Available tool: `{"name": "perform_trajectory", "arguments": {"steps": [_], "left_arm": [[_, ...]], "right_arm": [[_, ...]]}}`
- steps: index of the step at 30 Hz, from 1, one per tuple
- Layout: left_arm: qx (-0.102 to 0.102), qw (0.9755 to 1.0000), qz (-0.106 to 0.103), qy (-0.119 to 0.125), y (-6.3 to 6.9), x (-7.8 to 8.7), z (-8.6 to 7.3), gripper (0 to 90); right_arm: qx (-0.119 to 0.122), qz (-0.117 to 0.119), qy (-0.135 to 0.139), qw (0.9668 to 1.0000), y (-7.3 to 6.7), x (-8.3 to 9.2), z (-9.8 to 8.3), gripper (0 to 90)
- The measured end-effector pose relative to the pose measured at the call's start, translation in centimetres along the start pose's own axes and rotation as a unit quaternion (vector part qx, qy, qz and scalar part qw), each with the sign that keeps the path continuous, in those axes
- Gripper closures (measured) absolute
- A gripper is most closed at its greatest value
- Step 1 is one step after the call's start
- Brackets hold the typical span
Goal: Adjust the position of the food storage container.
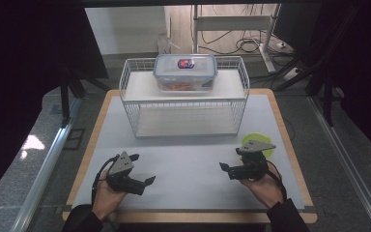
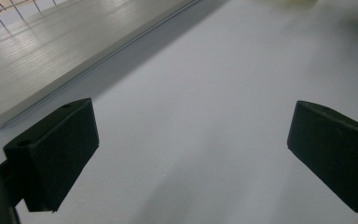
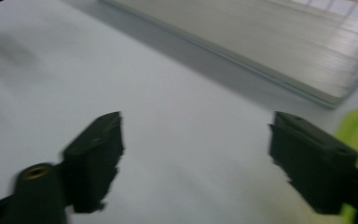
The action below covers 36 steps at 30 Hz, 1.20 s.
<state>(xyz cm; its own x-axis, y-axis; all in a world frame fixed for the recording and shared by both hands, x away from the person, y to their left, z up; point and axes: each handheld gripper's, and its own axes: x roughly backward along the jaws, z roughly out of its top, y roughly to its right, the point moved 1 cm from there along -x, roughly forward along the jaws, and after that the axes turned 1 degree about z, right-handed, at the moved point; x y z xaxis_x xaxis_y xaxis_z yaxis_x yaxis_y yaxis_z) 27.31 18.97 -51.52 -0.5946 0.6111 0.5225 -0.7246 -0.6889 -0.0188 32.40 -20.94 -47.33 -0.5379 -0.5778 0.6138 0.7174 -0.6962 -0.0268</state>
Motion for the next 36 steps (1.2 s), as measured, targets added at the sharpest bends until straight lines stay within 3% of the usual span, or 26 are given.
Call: {"name": "perform_trajectory", "arguments": {"steps": [1, 3, 7, 8, 11, 14, 18, 19, 22, 23, 24, 26, 36], "left_arm": [[0.001, 1.0, -0.002, -0.001, 0.0, 0.0, 0.0, 2.1], [0.001, 1.0, -0.002, -0.001, 0.0, 0.0, 0.0, 2.1], [0.003, 1.0, -0.004, -0.003, -0.1, -0.1, -0.1, 2.3], [0.004, 1.0, -0.004, -0.003, -0.1, -0.1, -0.1, 2.3], [0.005, 1.0, -0.004, -0.004, -0.1, -0.2, -0.1, 2.6], [0.007, 1.0, -0.006, -0.004, -0.2, -0.3, -0.1, 2.9], [0.01, 0.9999, -0.006, -0.003, -0.3, -0.3, -0.2, 2.9], [0.01, 0.9999, -0.005, -0.003, -0.3, -0.3, -0.2, 2.9], [0.01, 0.9999, -0.005, -0.004, -0.3, -0.3, -0.2, 3.1], [0.009, 0.9999, -0.004, -0.005, -0.3, -0.3, -0.2, 3.3], [0.008, 0.9999, -0.004, -0.006, -0.3, -0.3, -0.2, 3.3], [0.008, 0.9999, -0.003, -0.007, -0.2, -0.4, -0.2, 3.3], [0.009, 0.9999, -0.002, -0.012, -0.2, -0.5, -0.2, 3.7]], "right_arm": [[-0.005, -0.016, 0.0, 0.9999, 0.6, 0.5, 0.1, 33.5], [-0.009, -0.023, 0.002, 0.9997, 1.0, 0.8, 0.1, 37.8], [-0.027, -0.063, 0.016, 0.9975, 3.3, 2.2, -0.1, 62.7], [-0.027, -0.063, 0.016, 0.9975, 3.3, 2.2, -0.1, 62.7], [-0.042, -0.089, 0.013, 0.995, 5.0, 3.2, -0.4, 78.7], [-0.058, -0.103, 0.021, 0.9928, 6.2, 4.2, -0.6, 87.5], [-0.069, -0.119, 0.029, 0.99, 7.3, 5.1, -0.8, 89.5], [-0.075, -0.135, 0.031, 0.9875, 7.9, 5.5, -1.0, 89.5], [-0.084, -0.147, 0.032, 0.985, 8.7, 5.9, -1.4, 89.5], [-0.094, -0.159, 0.032, 0.9822, 9.4, 6.1, -1.8, 89.5], [-0.094, -0.159, 0.032, 0.9822, 9.4, 6.1, -1.8, 89.5], [-0.11, -0.171, 0.03, 0.9786, 10.5, 6.3, -2.4, 89.5], [-0.125, -0.186, 0.002, 0.9745, 12.5, 5.0, -3.4, 89.5]]}}
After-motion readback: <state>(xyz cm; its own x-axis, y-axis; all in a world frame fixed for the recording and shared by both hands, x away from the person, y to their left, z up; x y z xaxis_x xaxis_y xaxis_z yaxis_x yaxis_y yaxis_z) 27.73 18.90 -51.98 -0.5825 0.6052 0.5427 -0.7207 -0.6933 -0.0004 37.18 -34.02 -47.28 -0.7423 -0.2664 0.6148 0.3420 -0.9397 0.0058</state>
